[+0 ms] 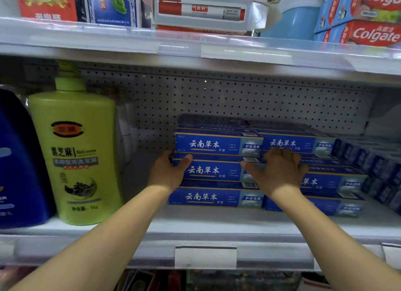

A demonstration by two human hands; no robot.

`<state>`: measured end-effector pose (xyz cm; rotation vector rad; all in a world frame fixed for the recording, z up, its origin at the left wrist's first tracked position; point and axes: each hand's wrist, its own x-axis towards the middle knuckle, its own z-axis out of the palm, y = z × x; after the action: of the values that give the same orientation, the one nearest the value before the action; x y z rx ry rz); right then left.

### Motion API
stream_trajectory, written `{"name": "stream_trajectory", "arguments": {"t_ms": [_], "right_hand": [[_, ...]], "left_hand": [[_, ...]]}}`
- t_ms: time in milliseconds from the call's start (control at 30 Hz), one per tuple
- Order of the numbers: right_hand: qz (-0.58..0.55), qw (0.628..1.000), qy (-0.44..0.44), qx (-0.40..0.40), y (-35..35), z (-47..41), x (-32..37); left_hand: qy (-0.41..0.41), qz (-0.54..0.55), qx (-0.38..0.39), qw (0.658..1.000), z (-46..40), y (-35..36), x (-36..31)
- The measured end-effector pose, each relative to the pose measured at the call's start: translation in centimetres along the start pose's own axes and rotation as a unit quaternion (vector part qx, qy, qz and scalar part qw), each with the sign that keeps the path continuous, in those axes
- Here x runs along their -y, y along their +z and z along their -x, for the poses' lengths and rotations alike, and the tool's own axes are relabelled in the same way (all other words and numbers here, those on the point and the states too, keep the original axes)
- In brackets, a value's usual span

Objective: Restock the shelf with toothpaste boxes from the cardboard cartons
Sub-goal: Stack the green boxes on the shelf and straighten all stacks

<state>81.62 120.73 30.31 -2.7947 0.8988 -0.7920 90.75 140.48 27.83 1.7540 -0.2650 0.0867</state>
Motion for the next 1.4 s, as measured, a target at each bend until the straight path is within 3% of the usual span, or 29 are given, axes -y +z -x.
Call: {"name": "stream_trajectory", "arguments": {"t_ms": [333, 533, 933, 1233, 1400], "right_hand": [[-0.012, 1.0, -0.007, 0.002, -0.2, 0.5, -0.3], [-0.024, 0.999, -0.023, -0.038, 0.5, 2.3, -2.0], [0.036, 0.998, -0.018, -0.052, 1.2, 0.3, -1.1], [-0.023, 0.996, -0.073, -0.043, 1.4, 1.9, -2.6], [0.015, 0.995, -0.097, -0.02, 1.7, 2.6, -2.8]], "left_hand": [[-0.016, -0.067, 0.003, 0.998, 0.4, 0.1, 0.3], [-0.037, -0.09, -0.002, 0.995, 1.7, -0.1, 1.0], [-0.041, -0.169, -0.025, 0.985, 0.7, 0.8, 0.7], [-0.034, -0.118, 0.005, 0.992, 2.5, 0.4, 1.3], [-0.025, -0.171, 0.028, 0.985, 3.4, 0.2, 1.7]]}}
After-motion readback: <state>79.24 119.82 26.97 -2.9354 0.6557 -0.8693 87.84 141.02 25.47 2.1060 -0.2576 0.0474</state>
